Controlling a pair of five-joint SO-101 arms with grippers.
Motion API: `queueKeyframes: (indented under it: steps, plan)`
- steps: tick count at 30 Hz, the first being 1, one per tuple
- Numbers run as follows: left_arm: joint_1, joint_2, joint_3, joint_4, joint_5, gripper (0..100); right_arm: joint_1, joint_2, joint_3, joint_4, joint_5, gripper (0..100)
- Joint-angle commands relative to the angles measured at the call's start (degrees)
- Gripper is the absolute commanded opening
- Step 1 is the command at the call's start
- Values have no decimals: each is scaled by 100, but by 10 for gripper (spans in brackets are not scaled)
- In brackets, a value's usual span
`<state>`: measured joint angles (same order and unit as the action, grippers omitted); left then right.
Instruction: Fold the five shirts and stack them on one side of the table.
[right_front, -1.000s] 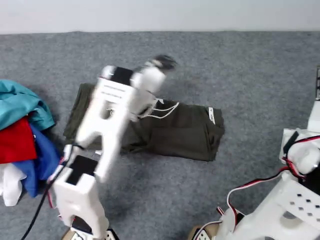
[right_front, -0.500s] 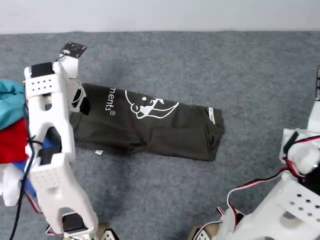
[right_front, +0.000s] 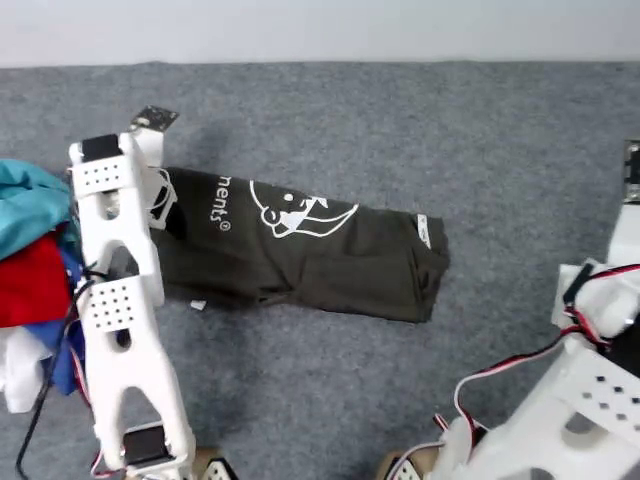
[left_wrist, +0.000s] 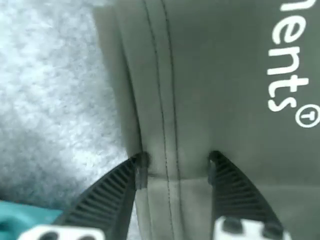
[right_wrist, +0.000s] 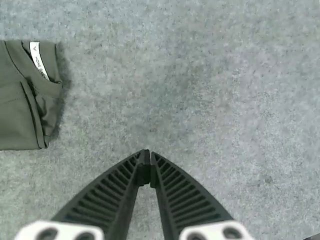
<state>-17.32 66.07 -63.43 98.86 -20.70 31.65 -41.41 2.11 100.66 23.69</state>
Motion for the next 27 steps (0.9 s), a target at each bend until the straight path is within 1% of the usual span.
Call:
queueKeyframes:
  steps: [1, 4, 10, 16, 20, 22, 27]
  plan:
    - [26, 141, -163, 167, -123, 161, 48, -259, -26, 207, 62, 14]
    - [35, 132, -154, 167, -158, 134, 57, -330, -18, 207, 70, 14]
    - [141, 132, -75, 176, -167, 7, 48, -321, -18, 207, 70, 14]
    - [264, 35, -66, 176, -413, 5, 48, -321, -18, 207, 70, 14]
    - [422, -695, 31, 185, -396, 5, 48, -330, -18, 207, 70, 14]
    - [651, -1222, 295, 185, -396, 5, 48, -330, -18, 207, 70, 14]
    - [1547, -2919, 1877, 176, -396, 5, 48, -330, -18, 207, 62, 14]
